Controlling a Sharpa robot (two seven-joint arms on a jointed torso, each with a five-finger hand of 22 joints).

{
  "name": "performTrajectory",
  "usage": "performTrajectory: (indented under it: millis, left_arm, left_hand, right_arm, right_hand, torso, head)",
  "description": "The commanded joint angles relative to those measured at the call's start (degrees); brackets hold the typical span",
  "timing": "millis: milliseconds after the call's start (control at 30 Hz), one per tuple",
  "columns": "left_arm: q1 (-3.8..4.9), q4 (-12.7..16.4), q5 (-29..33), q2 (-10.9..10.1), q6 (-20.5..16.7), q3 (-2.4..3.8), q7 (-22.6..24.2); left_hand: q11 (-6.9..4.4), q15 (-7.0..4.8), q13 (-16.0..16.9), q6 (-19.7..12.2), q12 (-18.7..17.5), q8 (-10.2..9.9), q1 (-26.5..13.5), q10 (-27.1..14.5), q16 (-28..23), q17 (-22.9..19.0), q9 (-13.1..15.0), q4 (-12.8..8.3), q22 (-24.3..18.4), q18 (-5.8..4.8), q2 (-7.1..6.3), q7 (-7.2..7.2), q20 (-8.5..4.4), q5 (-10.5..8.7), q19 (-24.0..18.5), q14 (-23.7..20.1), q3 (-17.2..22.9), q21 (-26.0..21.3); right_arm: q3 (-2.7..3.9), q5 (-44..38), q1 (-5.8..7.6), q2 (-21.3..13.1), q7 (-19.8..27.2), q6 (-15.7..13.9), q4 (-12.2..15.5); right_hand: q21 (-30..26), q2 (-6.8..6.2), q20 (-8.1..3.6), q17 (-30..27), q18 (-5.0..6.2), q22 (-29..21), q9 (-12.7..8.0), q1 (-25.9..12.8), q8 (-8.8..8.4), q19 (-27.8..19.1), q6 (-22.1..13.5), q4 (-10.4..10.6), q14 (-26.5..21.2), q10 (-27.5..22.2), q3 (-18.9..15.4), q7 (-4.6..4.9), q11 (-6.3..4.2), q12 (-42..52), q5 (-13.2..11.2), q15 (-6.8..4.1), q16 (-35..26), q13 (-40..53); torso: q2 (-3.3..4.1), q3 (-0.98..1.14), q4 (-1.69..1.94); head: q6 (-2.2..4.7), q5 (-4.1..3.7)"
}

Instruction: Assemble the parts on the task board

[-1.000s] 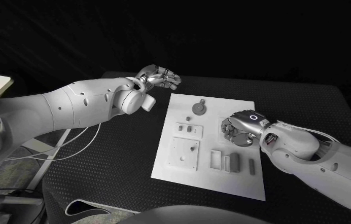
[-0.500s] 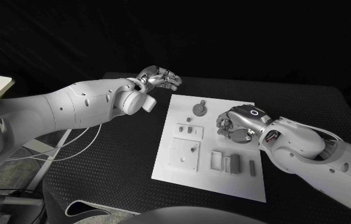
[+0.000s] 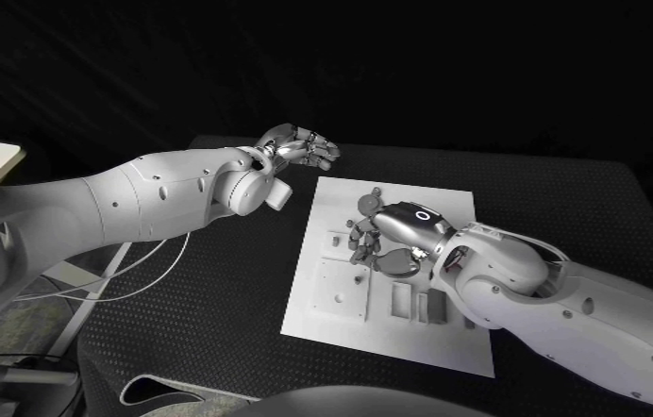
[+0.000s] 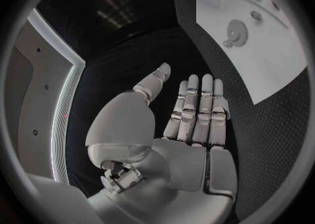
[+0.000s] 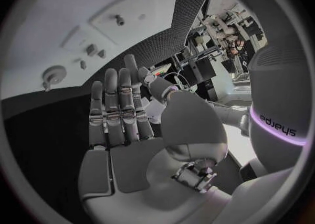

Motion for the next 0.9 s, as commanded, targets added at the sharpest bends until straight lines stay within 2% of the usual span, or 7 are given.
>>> performTrajectory:
  millis: [33,67,200,267,400,900]
  left_arm:
    - [0.09,0.1,0.3,0.4,0.4,0.04,0.5]
    - [0.09,0.1,0.3,0.4,0.4,0.04,0.5]
    - [0.09,0.1,0.3,0.5,0.4,0.04,0.4]
    - [0.09,0.1,0.3,0.6,0.3,0.05,0.4]
    - [0.09,-0.1,0.3,0.9,0.3,0.05,0.5]
    - [0.10,0.0,0.3,1.0,0.4,0.05,0.4]
  left_hand:
    - [0.08,0.24,-0.1,-0.5,-0.1,0.4,0.3,-0.4,-0.4,0.1,-0.1,-0.1,-0.1,-0.28,0.40,-0.02,0.09,-0.06,-0.5,0.1,-0.4,0.3]
    - [0.08,0.24,-0.1,-0.5,-0.1,0.4,0.3,-0.4,-0.4,0.1,-0.1,-0.1,-0.1,-0.28,0.40,-0.02,0.09,-0.06,-0.5,0.1,-0.4,0.3]
    - [0.07,0.23,-0.1,-0.4,-0.1,0.4,0.3,-0.4,-0.4,0.1,-0.1,-0.1,-0.1,-0.28,0.40,-0.03,0.09,-0.06,-0.5,0.1,-0.4,0.3]
    - [0.06,0.24,-0.1,-0.4,-0.1,0.4,0.3,-0.3,-0.4,0.1,-0.1,-0.1,-0.1,-0.28,0.38,-0.03,0.09,-0.07,-0.5,0.1,-0.4,0.3]
    - [0.06,0.24,-0.1,-0.4,-0.1,0.4,0.3,-0.3,-0.5,0.1,-0.1,-0.1,-0.1,-0.29,0.37,-0.04,0.10,-0.07,-0.5,0.1,-0.4,0.3]
    - [0.05,0.24,-0.1,-0.4,-0.1,0.4,0.2,-0.3,-0.5,0.2,-0.1,-0.1,-0.2,-0.30,0.36,-0.05,0.10,-0.07,-0.5,0.1,-0.4,0.3]
  right_arm:
    - [-1.11,-0.9,-0.35,1.1,1.7,1.1,-1.0]
    - [-1.49,-0.9,-0.45,1.6,1.8,1.1,-1.5]
    - [-2.11,-2.0,-1.47,3.2,1.9,1.2,-2.8]
    - [-2.54,-3.4,-1.94,4.0,2.0,1.2,-3.5]
    - [-3.30,-3.9,-2.59,5.1,2.2,1.2,-4.8]
    - [-4.74,-7.1,-3.55,6.9,1.9,1.0,-7.5]
  right_hand:
    - [-0.2,0.50,0.18,0.1,0.78,0.4,1.3,0.2,0.22,0.0,-0.1,0.2,0.1,-0.3,0.0,0.25,0.13,-0.1,0.0,0.27,-0.3,0.1]
    - [-0.2,0.50,0.18,0.1,0.78,0.4,1.3,0.2,0.22,0.0,-0.1,0.2,0.1,-0.3,0.0,0.26,0.14,-0.1,0.0,0.27,-0.3,0.1]
    - [-0.3,0.52,0.18,0.1,0.78,0.4,1.3,0.2,0.21,0.0,-0.1,0.2,0.1,-0.3,0.0,0.26,0.14,-0.2,0.0,0.27,-0.3,0.1]
    - [-0.3,0.52,0.18,0.1,0.79,0.4,1.4,0.2,0.21,0.0,-0.1,0.2,0.1,-0.3,0.0,0.26,0.14,-0.2,0.0,0.27,-0.3,0.1]
    - [-0.3,0.51,0.19,0.1,0.79,0.5,1.4,0.2,0.21,0.0,-0.1,0.2,0.1,-0.3,0.0,0.26,0.15,-0.2,0.0,0.28,-0.3,0.1]
    - [-0.4,0.49,0.19,0.1,0.81,0.5,1.4,0.3,0.21,0.0,-0.1,0.2,0.1,-0.3,-0.1,0.26,0.14,-0.2,0.0,0.28,-0.3,0.2]
  torso:
    - [-0.03,-0.10,0.20]
    - [-0.04,-0.09,0.23]
    - [-0.02,-0.02,0.18]
    - [-0.02,-0.02,0.12]
    - [-0.02,0.07,0.06]
    - [0.00,0.06,0.00]
  head:
    - [-0.12,0.19]
    - [-0.26,0.37]
    - [-0.58,0.89]
    - [-0.87,1.62]
    - [-1.29,2.32]
    - [-1.54,2.57]
